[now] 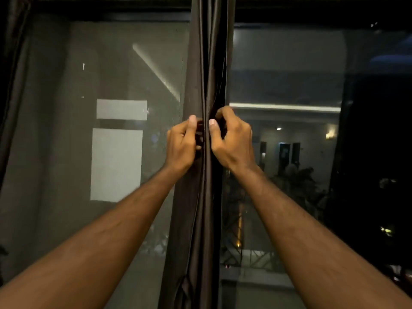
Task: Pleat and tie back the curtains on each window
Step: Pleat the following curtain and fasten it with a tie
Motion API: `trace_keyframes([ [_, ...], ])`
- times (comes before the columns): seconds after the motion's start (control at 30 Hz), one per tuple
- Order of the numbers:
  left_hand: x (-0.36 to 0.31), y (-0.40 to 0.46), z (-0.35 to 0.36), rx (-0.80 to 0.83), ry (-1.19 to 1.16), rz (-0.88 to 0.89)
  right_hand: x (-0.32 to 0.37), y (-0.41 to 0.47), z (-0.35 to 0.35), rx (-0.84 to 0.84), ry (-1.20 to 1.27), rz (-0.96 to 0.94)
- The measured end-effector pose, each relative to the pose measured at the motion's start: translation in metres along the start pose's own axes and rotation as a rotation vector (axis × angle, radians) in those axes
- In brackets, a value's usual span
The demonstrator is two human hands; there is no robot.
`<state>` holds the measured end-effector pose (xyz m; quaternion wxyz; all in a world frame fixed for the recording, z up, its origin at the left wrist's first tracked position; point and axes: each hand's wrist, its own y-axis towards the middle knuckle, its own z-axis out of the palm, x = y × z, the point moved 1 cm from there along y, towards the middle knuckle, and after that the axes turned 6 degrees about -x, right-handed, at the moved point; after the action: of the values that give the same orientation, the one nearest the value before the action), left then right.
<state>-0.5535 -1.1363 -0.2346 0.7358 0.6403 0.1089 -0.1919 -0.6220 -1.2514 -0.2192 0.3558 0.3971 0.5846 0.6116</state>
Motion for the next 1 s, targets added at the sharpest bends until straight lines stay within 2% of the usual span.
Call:
trace_keyframes([
  [0.03,0.008,-0.02,-0.004,-0.018,-0.002,-0.06,0.0,-0.022,0.0,0.038,0.013,0.016],
  [0.1,0.026,-0.062,-0.013,-0.039,0.127,-0.068,0.002,-0.064,0.0,0.114,0.034,0.047],
  [0.2,0.051,-0.121,-0.026,0.022,0.255,-0.126,-0.001,-0.122,0.001,0.17,0.087,0.126],
  [0.33,0.07,-0.175,-0.044,0.049,0.365,-0.238,-0.014,-0.181,-0.005,0.06,0.082,0.254],
  [0.43,0.088,-0.198,-0.065,0.04,0.507,-0.343,-0.02,-0.219,0.0,0.232,-0.05,0.142],
  [0.5,0.101,-0.209,-0.079,0.069,0.57,-0.405,-0.015,-0.237,0.002,0.311,-0.204,0.168],
  [0.63,0.114,-0.236,-0.093,0.118,0.537,-0.427,0.005,-0.266,0.007,0.331,-0.363,0.189],
  [0.73,0.117,-0.256,-0.108,0.113,0.448,-0.439,0.023,-0.289,0.023,0.451,-0.309,0.36],
  [0.8,0.12,-0.263,-0.121,0.105,0.4,-0.443,0.032,-0.305,0.033,0.419,-0.234,0.451],
  [0.9,0.122,-0.265,-0.143,0.107,0.351,-0.436,0.056,-0.328,0.041,0.257,-0.112,0.542],
  [1.0,0.127,-0.268,-0.162,0.128,0.33,-0.421,0.085,-0.343,0.052,0.199,-0.018,0.594],
])
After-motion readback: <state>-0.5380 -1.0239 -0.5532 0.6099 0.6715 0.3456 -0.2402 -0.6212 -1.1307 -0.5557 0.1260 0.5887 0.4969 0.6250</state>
